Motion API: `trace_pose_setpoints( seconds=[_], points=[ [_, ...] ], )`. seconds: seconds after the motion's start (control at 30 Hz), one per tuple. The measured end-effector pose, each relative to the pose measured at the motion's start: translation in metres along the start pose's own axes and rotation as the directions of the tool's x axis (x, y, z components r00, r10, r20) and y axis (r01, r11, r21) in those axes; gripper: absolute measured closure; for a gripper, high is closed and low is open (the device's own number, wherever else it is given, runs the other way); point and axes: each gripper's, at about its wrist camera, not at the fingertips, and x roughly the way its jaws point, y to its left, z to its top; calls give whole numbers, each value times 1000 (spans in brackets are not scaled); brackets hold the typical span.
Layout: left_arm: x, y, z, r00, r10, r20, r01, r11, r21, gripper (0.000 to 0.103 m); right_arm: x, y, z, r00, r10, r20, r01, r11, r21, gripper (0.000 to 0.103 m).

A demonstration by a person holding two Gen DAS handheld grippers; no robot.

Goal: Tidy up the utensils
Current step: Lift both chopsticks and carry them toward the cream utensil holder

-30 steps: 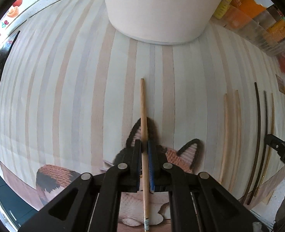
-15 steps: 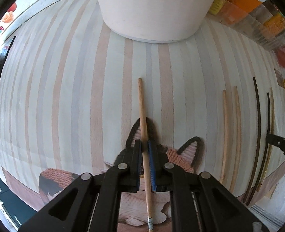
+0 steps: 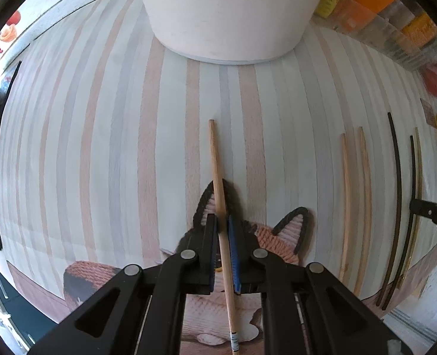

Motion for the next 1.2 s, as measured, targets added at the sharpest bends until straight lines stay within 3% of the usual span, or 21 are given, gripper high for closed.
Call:
trace_pose_setpoints(
  seconds=[0.13, 0.33, 0.4, 0.63, 0.77, 0.87, 1.03, 1.2],
  points=[
    [2, -5, 3, 1000, 1, -2, -1, 1000, 27, 99, -2, 8, -11, 1000, -12, -1, 12, 1000, 9, 97],
    [-1, 1, 0, 999, -44, 9, 44, 999, 27, 99, -5, 16, -29, 996, -9, 84, 9, 1000, 2, 98],
    [-11, 3, -3, 998, -54, 38, 53, 998, 29, 99, -8, 12, -35, 993, 36, 110, -40, 999, 33, 98],
    [-59, 10, -8, 984, -69, 164, 60, 996, 60, 99, -40, 29, -63, 965, 43, 259, -45, 999, 3, 98],
    [-85, 18, -10, 967, -75, 242, 64, 996, 55, 99, -59, 42, -79, 941, 62, 333, -63, 998, -8, 98],
    [-106, 25, -10, 953, -89, 289, 80, 996, 43, 99, -77, 45, -87, 915, 88, 393, -85, 996, -25, 98],
    [-152, 42, -2, 913, -89, 399, 89, 996, 18, 99, -123, 55, -87, 850, 123, 512, -89, 992, -91, 98],
    [-204, 60, 6, 851, -99, 516, 126, 992, -19, 99, -171, 64, -79, 776, 172, 606, -108, 984, -141, 98]
  ],
)
